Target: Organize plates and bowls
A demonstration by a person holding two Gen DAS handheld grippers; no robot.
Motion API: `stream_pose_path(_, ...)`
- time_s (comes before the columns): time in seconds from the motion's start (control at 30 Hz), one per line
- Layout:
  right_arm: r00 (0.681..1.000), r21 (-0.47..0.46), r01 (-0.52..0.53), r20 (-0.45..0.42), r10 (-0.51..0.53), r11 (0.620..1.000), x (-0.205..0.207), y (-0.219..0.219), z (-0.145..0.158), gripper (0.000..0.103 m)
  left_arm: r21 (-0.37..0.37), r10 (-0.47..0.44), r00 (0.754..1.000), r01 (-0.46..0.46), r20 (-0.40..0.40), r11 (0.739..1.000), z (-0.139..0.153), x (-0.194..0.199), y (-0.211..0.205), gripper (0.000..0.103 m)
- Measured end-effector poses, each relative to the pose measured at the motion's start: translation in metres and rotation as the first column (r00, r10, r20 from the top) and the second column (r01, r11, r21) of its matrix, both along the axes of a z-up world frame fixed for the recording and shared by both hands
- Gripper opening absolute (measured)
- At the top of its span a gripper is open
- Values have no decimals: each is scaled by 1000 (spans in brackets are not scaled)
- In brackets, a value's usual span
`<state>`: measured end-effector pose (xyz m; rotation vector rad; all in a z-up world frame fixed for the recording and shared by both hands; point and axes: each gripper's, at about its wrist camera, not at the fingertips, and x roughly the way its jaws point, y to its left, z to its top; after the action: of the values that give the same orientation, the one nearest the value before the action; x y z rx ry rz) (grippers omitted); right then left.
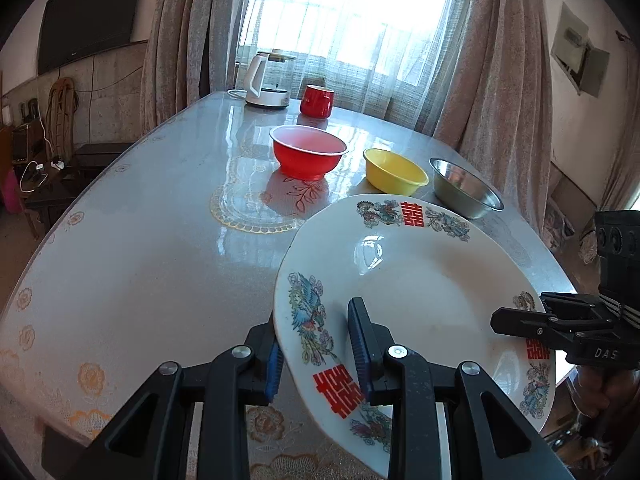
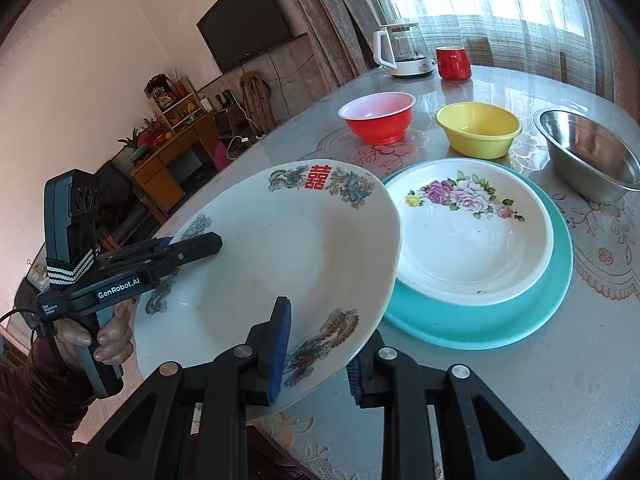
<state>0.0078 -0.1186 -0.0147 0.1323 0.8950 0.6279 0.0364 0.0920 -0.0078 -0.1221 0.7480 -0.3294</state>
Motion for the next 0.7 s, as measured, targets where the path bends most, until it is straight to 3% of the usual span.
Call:
stream_pose_path(0.17,996,-9,80,28,-80,997,4,-23,10,26,20,-81,996,80,33,997,11,26,-29,30)
stream_pose_path(0.4,975,-17,216,54,-215,976,18,-62,18,26,26,-177,984,177,16,984,17,69,-72,30)
stream_pose_path(0.7,954,-41,299,37,-298,953,43,-98,10,26,45,-220,975,221,-40,974,4,105,-110,31)
